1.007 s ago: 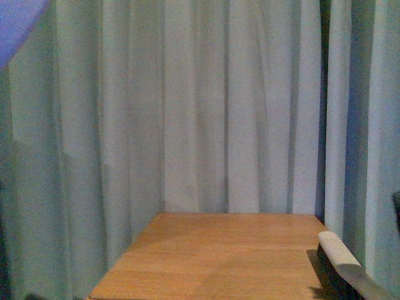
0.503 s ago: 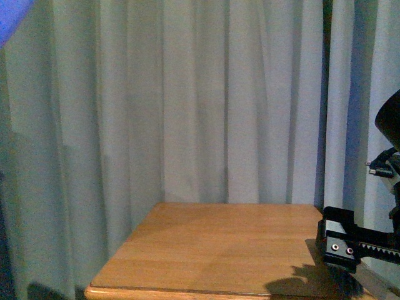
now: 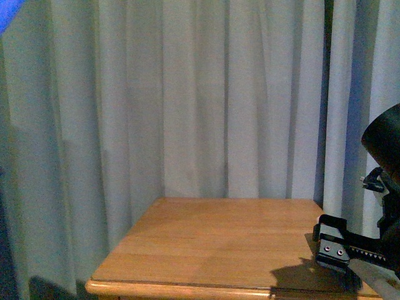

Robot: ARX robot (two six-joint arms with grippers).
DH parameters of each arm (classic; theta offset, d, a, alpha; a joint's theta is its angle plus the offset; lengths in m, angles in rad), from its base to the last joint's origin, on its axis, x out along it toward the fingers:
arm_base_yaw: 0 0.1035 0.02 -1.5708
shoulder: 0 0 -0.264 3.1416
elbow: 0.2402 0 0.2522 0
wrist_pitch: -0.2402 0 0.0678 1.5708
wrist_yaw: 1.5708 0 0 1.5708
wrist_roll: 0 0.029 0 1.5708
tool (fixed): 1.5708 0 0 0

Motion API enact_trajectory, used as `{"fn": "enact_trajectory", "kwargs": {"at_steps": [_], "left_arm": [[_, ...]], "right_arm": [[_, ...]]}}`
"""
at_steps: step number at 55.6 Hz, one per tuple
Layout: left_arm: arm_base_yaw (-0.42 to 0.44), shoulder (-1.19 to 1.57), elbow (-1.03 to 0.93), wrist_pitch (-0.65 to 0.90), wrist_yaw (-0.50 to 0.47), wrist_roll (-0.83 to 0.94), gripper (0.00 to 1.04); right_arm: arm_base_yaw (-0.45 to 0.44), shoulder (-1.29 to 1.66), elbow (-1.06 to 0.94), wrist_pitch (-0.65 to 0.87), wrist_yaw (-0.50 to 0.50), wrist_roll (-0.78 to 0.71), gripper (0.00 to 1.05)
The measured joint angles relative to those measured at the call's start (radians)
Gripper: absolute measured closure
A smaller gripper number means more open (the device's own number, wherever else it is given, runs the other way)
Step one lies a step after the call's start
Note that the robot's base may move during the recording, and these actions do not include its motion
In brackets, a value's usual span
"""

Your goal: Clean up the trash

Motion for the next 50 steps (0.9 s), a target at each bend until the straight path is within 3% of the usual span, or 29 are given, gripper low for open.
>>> {"fn": "enact_trajectory", "kwargs": {"at_steps": [4, 7, 17, 29, 41, 50], "left_arm": [[0.000, 0.000, 0.000, 0.000, 0.000, 0.000, 0.76], [0.000, 0.000, 0.000, 0.000, 0.000, 0.000, 0.76], [0.000, 0.000, 0.000, 0.000, 0.000, 0.000, 0.76], [0.000, 0.000, 0.000, 0.000, 0.000, 0.000, 0.76], [0.000, 0.000, 0.000, 0.000, 0.000, 0.000, 0.76], [0.000, 0.000, 0.000, 0.000, 0.000, 0.000, 0.76]], "right_arm": [[-0.004, 0.008, 0.001, -0.003, 0.000, 0.000, 0.08], [-0.005, 0.013, 0.002, -0.005, -0.001, 0.000, 0.16], [-0.005, 0.017, 0.010, -0.006, -0.016, 0.000, 0.53], [-0.005, 0.017, 0.014, -0.006, -0.015, -0.006, 0.82], [-0.002, -0.012, 0.005, 0.020, 0.018, -0.043, 0.83], [0.018, -0.224, -0.125, 0.224, 0.159, -0.254, 0.83]]}}
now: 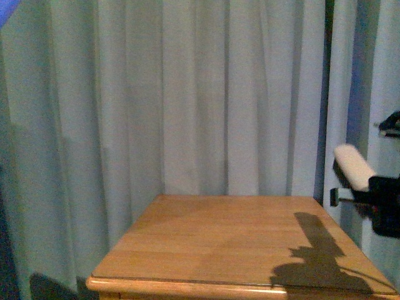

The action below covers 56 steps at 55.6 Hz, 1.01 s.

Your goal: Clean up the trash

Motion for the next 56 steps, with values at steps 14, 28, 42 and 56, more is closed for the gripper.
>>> {"fn": "enact_trajectory", "kwargs": {"at_steps": [14, 28, 42, 56], "left_arm": [[0.000, 0.000, 0.000, 0.000, 0.000, 0.000, 0.76], [0.000, 0.000, 0.000, 0.000, 0.000, 0.000, 0.76], [0.000, 0.000, 0.000, 0.000, 0.000, 0.000, 0.76], [0.000, 0.000, 0.000, 0.000, 0.000, 0.000, 0.76]], "right_arm": [[0.032, -0.378, -0.284, 0.206, 0.112, -0.274, 0.84], [0.094, -0.752, -0.441, 0.122, 0.204, -0.356, 0.84], [0.184, -1.025, -0.552, 0.118, 0.307, -0.392, 0.84], [0.127, -1.098, -0.638, 0.121, 0.294, -0.401, 0.84]]}}
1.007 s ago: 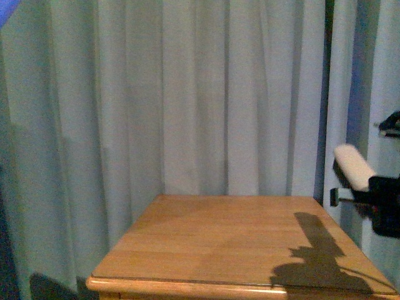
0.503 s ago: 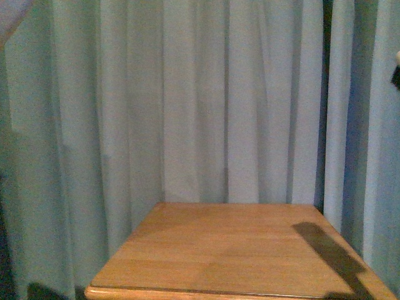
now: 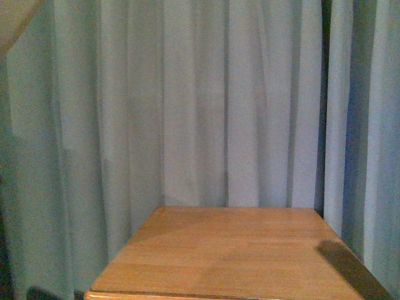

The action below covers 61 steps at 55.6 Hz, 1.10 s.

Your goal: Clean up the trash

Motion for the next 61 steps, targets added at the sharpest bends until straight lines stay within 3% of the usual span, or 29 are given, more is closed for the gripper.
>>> {"fn": "enact_trajectory", "kwargs": {"at_steps": [61], "left_arm": [[0.002, -0.005, -0.002, 0.000, -0.002, 0.000, 0.76]], "right_arm": [[-0.023, -0.003, 0.000, 0.002, 0.000, 0.001, 0.84]]}}
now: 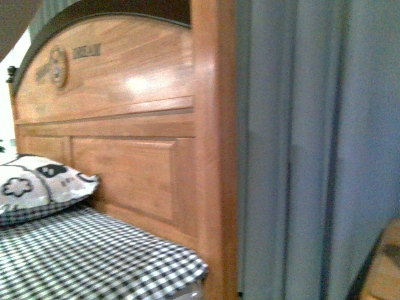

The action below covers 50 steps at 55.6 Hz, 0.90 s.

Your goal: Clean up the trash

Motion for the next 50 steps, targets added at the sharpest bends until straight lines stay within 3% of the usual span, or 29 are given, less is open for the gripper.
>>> {"fn": "enact_trajectory", "kwargs": {"at_steps": [50], "left_arm": [[0.001, -0.001, -0.007, -0.001, -0.004, 0.000, 0.76]], "right_arm": [[0.001, 0.002, 0.000, 0.000, -0.003, 0.000, 0.84]]}}
